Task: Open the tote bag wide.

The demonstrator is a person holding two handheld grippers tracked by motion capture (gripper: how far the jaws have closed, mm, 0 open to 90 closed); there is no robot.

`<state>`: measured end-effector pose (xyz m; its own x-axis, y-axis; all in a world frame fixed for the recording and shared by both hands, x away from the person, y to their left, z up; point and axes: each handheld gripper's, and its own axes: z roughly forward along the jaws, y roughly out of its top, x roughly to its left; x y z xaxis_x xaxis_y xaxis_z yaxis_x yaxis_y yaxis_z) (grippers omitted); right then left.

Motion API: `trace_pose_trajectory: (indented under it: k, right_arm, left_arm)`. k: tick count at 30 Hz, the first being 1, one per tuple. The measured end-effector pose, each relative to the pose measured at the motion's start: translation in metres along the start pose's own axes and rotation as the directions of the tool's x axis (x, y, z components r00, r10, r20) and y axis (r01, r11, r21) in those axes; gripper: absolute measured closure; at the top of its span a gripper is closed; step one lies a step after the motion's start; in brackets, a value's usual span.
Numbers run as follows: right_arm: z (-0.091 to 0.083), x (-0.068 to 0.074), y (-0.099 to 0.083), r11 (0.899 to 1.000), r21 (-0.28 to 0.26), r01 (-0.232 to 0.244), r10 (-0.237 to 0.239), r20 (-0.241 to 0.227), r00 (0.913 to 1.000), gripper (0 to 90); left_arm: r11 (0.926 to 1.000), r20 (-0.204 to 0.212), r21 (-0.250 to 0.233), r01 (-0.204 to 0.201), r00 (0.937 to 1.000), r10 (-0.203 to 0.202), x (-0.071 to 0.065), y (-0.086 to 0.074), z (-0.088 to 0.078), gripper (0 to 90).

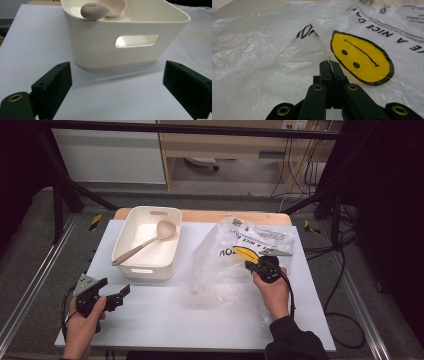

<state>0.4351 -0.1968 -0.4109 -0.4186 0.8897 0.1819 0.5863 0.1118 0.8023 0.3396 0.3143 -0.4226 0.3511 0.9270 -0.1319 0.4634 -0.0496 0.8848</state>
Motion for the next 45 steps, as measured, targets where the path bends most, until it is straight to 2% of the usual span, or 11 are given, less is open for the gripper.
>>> trace_pose_trajectory:
  k: [5,13,24,26,28,30,34,37,40,42,45]
  right_arm:
    - [0.002,-0.005,0.000,1.000,-0.002,-0.013,0.013,0.007,0.9999,90.0]
    - [0.010,0.025,0.003,0.998,0.028,0.061,-0.059,-0.052,0.9969,90.0]
    - [0.002,0.052,0.006,0.993,0.029,0.111,-0.104,-0.180,0.9781,90.0]
    - [0.003,0.053,0.008,0.994,0.028,0.105,-0.098,-0.198,0.9753,90.0]
    - [0.003,0.053,0.010,0.993,0.025,0.113,-0.105,-0.208,0.9724,90.0]
    - [0.004,0.055,0.011,0.994,0.026,0.110,-0.102,-0.217,0.9708,90.0]
    - [0.005,0.058,0.012,0.993,0.027,0.118,-0.109,-0.232,0.9667,90.0]
    - [0.005,0.062,0.013,0.993,0.030,0.116,-0.105,-0.245,0.9637,90.0]
    - [0.004,0.065,0.012,0.992,0.032,0.124,-0.112,-0.248,0.9622,90.0]
    - [0.002,0.066,0.012,0.991,0.035,0.126,-0.113,-0.248,0.9620,90.0]
    - [0.002,0.067,0.013,0.991,0.034,0.127,-0.115,-0.250,0.9615,90.0]
  left_arm:
    - [0.9999,-0.007,-0.006,-0.008,0.9999,0.008,-0.002,0.002,-0.003,8.6]
    - [1.0000,-0.007,-0.002,-0.002,1.0000,0.002,0.001,0.001,-0.002,8.9]
    - [0.9998,0.001,0.004,-0.020,0.9998,0.020,-0.003,0.007,-0.007,9.3]
    - [0.9999,0.021,-0.016,-0.001,0.9998,0.001,-0.007,0.012,-0.013,9.6]
    - [0.9993,0.033,-0.034,-0.017,0.9993,0.019,-0.014,0.020,-0.020,9.3]
    - [0.9975,0.078,-0.070,-0.002,0.9969,0.008,-0.024,0.029,-0.026,10.5]
    - [0.9941,0.154,-0.096,-0.052,0.9858,0.066,-0.055,0.042,-0.031,17.1]
    - [0.9903,0.214,-0.092,-0.104,0.9692,0.121,-0.087,0.045,-0.027,29.9]
    - [0.9878,0.293,-0.058,-0.145,0.9435,0.155,-0.120,0.040,-0.016,41.6]
    - [0.9806,0.334,-0.031,-0.194,0.9228,0.193,-0.140,0.034,-0.005,51.3]
    - [0.9809,0.394,0.004,-0.194,0.9019,0.177,-0.159,0.029,0.013,69.9]
